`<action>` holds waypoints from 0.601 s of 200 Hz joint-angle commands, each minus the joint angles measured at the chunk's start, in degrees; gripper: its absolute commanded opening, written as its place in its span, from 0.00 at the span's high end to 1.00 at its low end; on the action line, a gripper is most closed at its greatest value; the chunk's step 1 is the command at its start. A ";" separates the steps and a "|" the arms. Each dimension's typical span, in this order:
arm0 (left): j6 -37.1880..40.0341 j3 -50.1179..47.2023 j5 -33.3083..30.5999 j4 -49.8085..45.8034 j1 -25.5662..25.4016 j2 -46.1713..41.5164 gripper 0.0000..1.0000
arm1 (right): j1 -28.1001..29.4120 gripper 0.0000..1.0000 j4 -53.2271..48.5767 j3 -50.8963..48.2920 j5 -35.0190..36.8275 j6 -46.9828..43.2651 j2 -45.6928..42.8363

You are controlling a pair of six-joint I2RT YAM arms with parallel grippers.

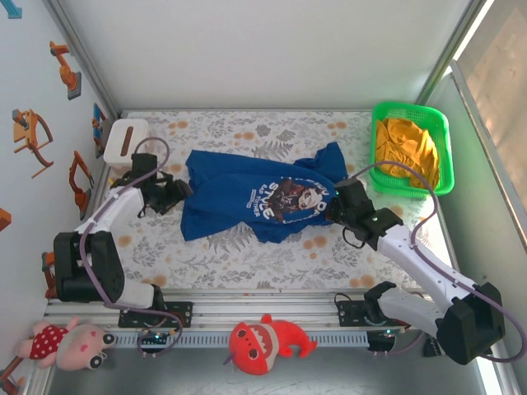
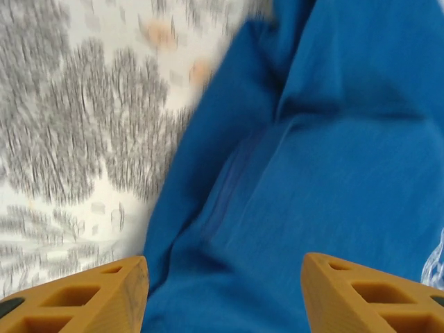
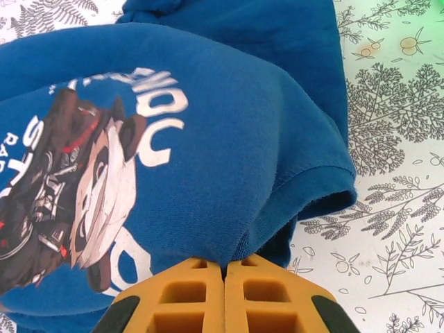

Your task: Fold the inside-out t-shirt

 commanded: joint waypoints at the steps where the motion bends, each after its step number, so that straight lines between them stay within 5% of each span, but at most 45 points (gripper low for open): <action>1: 0.76 -3.76 -8.84 0.32 -5.27 -5.16 0.42 | -0.54 1.00 0.37 -0.34 0.80 -0.56 -0.43; 44: -1.70 -4.15 -17.15 0.13 -9.52 -2.53 0.41 | -0.89 1.00 0.03 1.25 0.45 -1.24 -0.07; 120: 3.84 13.98 -21.47 -0.81 -10.14 16.00 0.41 | -0.98 1.00 -0.68 1.72 0.32 -1.18 -0.53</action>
